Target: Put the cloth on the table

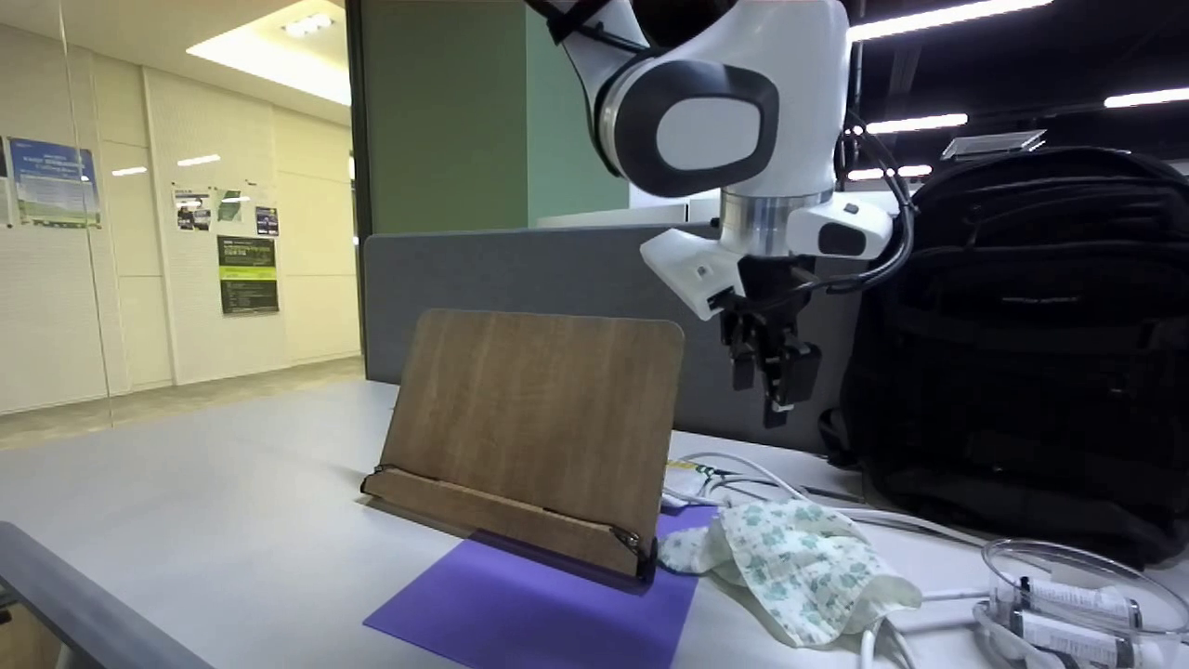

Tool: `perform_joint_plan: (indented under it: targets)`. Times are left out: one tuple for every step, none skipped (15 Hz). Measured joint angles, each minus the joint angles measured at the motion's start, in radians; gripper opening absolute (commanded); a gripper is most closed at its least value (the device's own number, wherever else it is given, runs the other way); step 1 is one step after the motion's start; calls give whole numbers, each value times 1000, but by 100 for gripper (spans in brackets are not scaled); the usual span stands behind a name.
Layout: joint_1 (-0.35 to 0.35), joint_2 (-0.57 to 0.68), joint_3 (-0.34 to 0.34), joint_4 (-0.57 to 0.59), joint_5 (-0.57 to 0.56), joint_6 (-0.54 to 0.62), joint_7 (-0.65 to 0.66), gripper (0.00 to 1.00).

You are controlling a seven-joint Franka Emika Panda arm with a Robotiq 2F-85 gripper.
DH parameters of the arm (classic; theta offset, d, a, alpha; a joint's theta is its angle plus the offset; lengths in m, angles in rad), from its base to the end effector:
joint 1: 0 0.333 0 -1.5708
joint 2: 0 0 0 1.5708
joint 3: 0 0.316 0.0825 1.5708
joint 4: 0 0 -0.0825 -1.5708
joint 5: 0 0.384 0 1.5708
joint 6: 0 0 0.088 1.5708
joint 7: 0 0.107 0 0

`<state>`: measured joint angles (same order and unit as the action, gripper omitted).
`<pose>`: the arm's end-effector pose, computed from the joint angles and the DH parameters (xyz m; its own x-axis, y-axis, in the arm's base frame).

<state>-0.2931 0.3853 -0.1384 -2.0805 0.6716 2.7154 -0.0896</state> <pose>0.5420 -0.2715 0.2633 0.5811 -0.7923 0.1859 -0.7208 -0.6071 -0.3344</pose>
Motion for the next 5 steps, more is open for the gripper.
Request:
perform_joint_plan:
  targets:
    - [2, -10, 7, -1, -1, 15, -1, 100]
    - [3, -23, 15, -3, -2, 29, -3, 100]
    - [6, -37, 23, -6, -4, 45, -6, 100]
    - [10, -52, 28, -11, -4, 58, -12, 100]
    - [16, -67, 31, -16, -4, 68, -21, 100]
